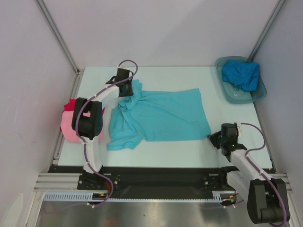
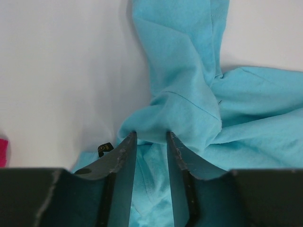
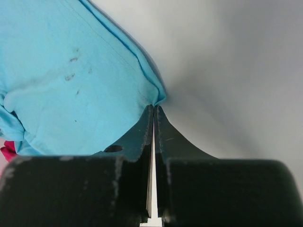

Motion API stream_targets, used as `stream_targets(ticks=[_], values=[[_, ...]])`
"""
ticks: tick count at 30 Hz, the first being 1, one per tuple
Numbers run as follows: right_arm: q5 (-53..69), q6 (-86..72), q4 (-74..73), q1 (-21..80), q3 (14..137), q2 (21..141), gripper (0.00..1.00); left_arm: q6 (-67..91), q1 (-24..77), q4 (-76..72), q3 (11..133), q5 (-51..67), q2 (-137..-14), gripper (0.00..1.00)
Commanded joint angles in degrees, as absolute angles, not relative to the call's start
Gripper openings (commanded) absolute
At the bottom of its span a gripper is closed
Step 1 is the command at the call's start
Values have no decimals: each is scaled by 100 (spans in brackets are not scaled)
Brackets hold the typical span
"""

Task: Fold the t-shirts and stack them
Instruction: Flatten the tshirt out

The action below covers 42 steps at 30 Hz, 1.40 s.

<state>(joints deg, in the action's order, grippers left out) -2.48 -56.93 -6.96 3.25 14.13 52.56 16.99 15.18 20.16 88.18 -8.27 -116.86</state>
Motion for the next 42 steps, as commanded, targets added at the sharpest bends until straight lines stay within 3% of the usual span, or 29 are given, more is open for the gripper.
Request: stream_targets(ticks=[1, 12, 14, 15, 18, 25, 26, 27, 29, 30, 31, 33, 42], values=[[-237, -5616, -650, 281, 1424, 5150, 0, 1723, 1512, 1854, 9035, -756, -11803, 38], [-220, -5616, -554, 273, 1415, 5247, 0, 1688, 1512, 1907, 9421, -554, -11962, 41], [-202, -5616, -519, 273, 1406, 5247, 0, 1679, 1512, 1934, 9431, -554, -11988, 30], [-193, -5625, -527, 272, 1406, 5256, 0, 1687, 1512, 1934, 9431, -554, -12006, 18], [-185, -5607, -527, 246, 1380, 5238, 0, 1723, 1520, 1934, 9404, -545, -12023, 0], [-141, -5581, -536, 202, 1362, 5177, 0, 1626, 1521, 1890, 9290, -685, -11909, 0], [-141, -5581, -510, 202, 1362, 5194, 0, 1617, 1521, 1898, 9307, -703, -11900, 2], [-132, -5581, -484, 202, 1371, 5229, 0, 1608, 1521, 1916, 9316, -755, -11874, 19], [-114, -5590, -448, 202, 1371, 5273, 0, 1591, 1521, 1916, 9316, -782, -11778, 35], [-97, -5590, -413, 211, 1388, 5317, 0, 1582, 1521, 1916, 9308, -756, -11743, 47], [-88, -5590, -413, 202, 1397, 5326, 0, 1530, 1521, 1916, 9316, -678, -11699, 51], [-88, -5590, -404, 211, 1406, 5335, 0, 1494, 1521, 1890, 9369, -554, -11672, 55], [-62, -5581, -308, 228, 1424, 5440, 0, 1635, 1564, 1837, 9439, -141, -11593, 52]])
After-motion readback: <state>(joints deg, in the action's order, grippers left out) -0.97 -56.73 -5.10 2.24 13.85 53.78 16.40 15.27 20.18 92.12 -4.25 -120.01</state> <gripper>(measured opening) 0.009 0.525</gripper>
